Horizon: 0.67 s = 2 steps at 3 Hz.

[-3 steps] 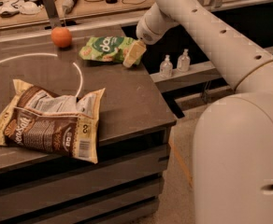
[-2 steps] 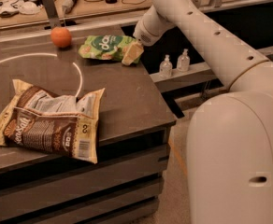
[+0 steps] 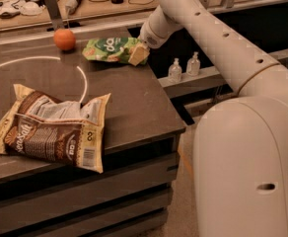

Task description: Move green rice chip bag near brown chip bag

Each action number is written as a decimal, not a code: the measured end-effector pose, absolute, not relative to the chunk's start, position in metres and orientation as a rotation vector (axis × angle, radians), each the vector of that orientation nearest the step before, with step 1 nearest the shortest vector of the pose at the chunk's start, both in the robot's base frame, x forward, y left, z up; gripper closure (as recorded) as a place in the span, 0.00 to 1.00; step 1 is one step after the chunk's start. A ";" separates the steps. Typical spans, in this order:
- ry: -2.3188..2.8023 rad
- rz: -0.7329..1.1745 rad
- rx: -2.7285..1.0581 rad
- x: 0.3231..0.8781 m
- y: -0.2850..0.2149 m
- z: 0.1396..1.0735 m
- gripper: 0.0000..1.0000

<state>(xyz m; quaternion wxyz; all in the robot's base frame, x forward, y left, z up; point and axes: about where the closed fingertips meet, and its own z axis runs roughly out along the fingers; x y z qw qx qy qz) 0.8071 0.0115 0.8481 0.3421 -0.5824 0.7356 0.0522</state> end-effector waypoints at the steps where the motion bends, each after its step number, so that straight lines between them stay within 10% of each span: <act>1: 1.873 0.148 -1.551 0.798 0.015 0.863 1.00; 2: 1.823 0.145 -1.609 0.782 0.021 0.885 1.00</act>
Offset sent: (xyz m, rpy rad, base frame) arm -0.0474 0.0111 0.0746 -0.0291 -0.0620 0.1582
